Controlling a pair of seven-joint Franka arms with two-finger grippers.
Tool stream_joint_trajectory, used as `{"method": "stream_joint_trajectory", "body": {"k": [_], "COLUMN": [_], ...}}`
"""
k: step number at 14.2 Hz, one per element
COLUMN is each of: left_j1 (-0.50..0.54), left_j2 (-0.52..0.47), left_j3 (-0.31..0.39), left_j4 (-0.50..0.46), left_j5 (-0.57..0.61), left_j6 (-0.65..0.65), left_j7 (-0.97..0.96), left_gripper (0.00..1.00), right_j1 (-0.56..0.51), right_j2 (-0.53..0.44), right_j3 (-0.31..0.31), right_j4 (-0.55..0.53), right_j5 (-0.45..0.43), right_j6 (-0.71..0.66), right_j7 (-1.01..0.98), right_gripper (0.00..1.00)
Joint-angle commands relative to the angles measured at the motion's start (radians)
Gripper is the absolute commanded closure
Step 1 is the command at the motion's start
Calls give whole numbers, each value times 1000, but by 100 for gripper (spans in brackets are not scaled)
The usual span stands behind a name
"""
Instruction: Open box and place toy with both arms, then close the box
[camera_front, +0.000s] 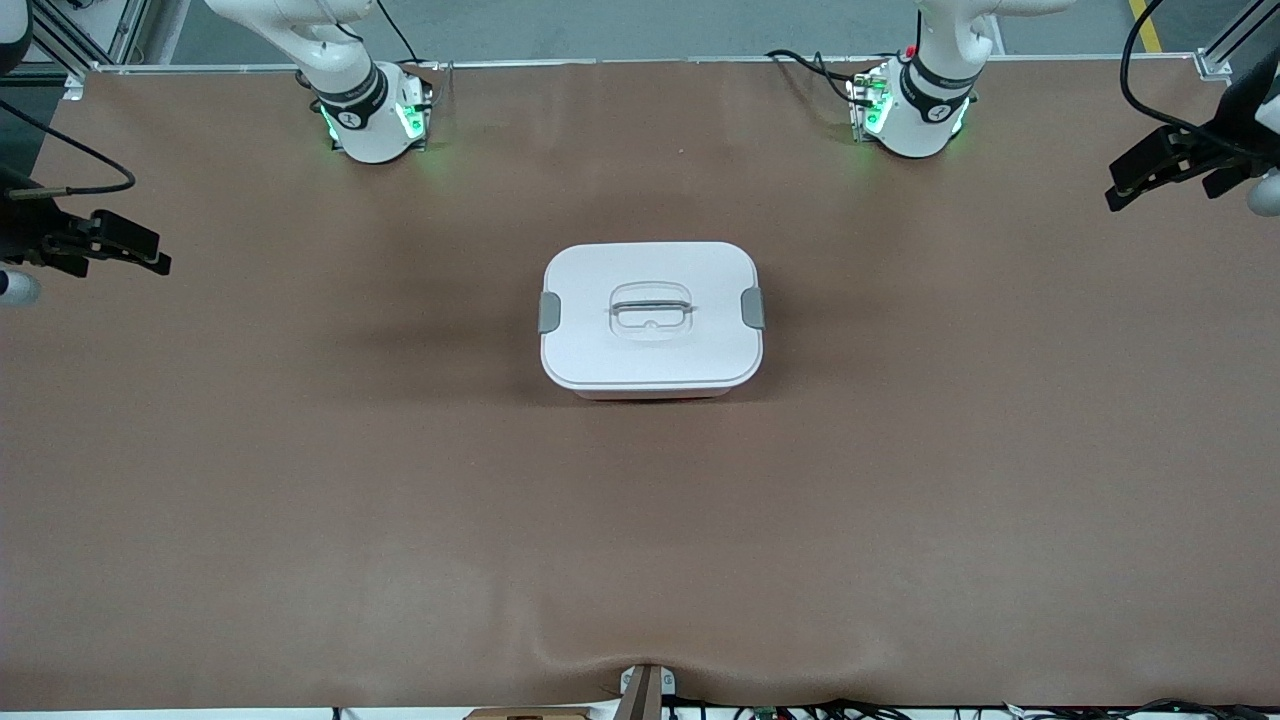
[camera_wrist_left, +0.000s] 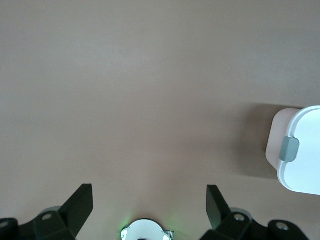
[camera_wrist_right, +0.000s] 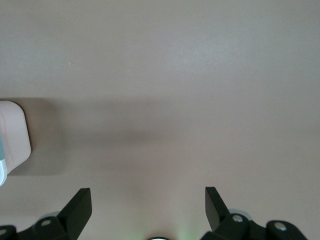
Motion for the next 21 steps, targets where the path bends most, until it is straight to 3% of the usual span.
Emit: {"method": "stream_joint_trajectory", "body": {"k": [1, 21], "left_j1": [-7, 10], "left_j2": [-8, 29], "left_j3": [10, 8], "left_j4": [-22, -11], "left_j5": [-17, -20], "left_j6": [35, 62], "left_j7": [42, 41], "left_gripper": [0, 0], "right_j1": [-24, -24], "right_j2": [2, 5], "right_j3": [18, 18], "right_j4": [6, 6], "right_j5": [-9, -9], "right_j6": [0, 2], "right_j7": [7, 6], "right_gripper": [0, 0]}}
